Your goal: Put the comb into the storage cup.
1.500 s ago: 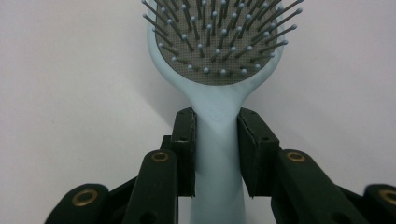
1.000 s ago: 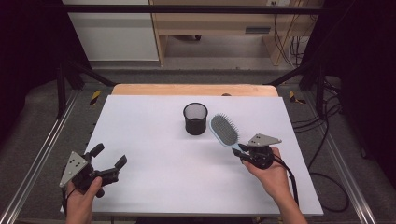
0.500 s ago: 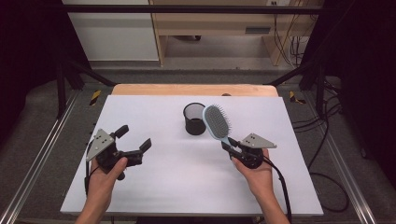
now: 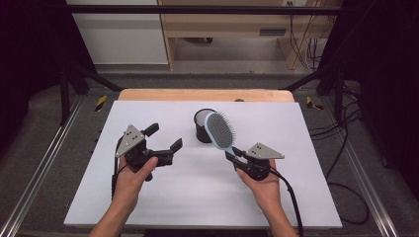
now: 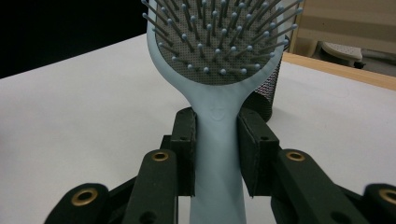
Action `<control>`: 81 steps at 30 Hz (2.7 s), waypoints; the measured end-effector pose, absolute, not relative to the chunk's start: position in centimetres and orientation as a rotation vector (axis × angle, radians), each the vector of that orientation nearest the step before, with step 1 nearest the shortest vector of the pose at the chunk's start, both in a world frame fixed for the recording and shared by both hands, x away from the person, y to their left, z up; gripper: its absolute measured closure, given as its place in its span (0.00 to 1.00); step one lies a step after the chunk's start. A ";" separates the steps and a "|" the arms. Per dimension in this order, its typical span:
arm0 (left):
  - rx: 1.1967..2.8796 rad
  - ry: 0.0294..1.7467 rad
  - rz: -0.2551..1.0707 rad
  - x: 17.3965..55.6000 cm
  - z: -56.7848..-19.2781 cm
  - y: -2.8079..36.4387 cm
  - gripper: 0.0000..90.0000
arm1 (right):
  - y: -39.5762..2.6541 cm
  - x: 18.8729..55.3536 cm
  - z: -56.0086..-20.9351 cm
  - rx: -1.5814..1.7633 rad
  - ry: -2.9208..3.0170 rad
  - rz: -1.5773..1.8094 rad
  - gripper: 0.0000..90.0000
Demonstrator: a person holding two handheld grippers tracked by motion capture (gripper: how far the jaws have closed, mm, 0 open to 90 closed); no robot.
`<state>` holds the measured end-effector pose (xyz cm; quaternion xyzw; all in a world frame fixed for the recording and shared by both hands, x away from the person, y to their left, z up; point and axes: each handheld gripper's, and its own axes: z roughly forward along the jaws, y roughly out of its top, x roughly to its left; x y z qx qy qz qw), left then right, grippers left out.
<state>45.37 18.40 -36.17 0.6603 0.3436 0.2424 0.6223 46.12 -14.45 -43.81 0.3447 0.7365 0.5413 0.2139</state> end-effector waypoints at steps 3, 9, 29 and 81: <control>1.515 0.784 0.540 45.4 -35.9 17.7 0.02 | -14.2 46.0 -43.8 0.948 2.037 1.517 0.77; 1.525 0.758 0.535 45.6 -35.6 16.2 0.03 | -13.9 45.9 -43.8 0.943 2.028 1.545 0.77; 1.466 0.811 0.412 47.2 -36.4 11.8 0.03 | -13.6 46.0 -44.0 0.912 2.007 1.552 0.77; 1.427 0.852 0.271 47.1 -36.1 10.7 0.32 | -11.3 44.3 -42.7 0.709 1.938 1.626 0.77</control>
